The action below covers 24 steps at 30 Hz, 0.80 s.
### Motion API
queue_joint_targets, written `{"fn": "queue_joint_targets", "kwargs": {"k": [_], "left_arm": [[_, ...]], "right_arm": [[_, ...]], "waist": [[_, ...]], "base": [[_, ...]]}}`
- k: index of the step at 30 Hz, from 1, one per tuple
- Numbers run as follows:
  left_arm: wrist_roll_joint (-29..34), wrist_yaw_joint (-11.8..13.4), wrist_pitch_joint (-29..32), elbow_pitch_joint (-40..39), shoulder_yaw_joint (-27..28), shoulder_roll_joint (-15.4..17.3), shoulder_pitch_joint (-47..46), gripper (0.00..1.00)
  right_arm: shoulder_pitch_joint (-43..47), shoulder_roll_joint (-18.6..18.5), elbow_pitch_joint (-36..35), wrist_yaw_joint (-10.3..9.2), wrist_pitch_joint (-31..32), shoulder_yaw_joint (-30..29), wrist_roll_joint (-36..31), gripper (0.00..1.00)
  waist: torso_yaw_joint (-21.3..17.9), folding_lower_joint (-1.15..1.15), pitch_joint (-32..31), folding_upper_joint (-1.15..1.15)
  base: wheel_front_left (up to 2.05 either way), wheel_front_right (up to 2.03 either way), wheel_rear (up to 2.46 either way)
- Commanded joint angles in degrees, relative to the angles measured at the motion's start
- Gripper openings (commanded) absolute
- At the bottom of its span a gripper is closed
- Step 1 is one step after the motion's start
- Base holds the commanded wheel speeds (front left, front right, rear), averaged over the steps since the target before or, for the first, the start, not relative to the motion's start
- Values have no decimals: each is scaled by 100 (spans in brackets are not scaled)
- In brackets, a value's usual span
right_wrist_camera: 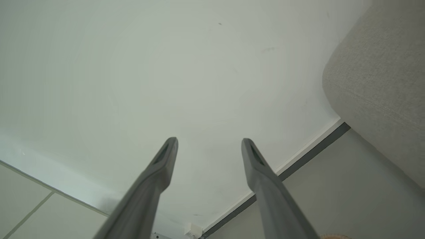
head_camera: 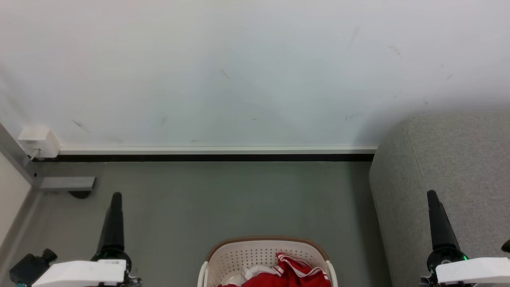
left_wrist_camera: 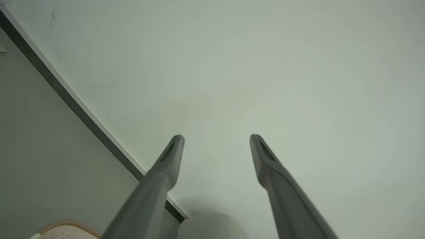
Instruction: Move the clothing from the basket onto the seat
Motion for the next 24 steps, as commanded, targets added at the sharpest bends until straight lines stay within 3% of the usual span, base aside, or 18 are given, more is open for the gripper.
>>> {"fn": "queue_joint_targets", "kwargs": {"k": [1,14,24], "left_arm": [[239,-34,-71,-117,10,44,-80,100],[2115,-3,-315,-172,-200,53,33,100],[3298,121,-480,-40,-489,159,82,100]], "right_arm": [[-155,-23,-28,-4,-22,-50,-252,100],[-180,98,413,-5,-65,-209,-2298,100],[-145,346,288,-6,-87,-659,-3759,100]], "waist": [[-3,0,-2,0],[-4,0,-45,0],[3,0,-77,0]], "base": [[0,0,0],[0,0,0],[0,0,0]]}}
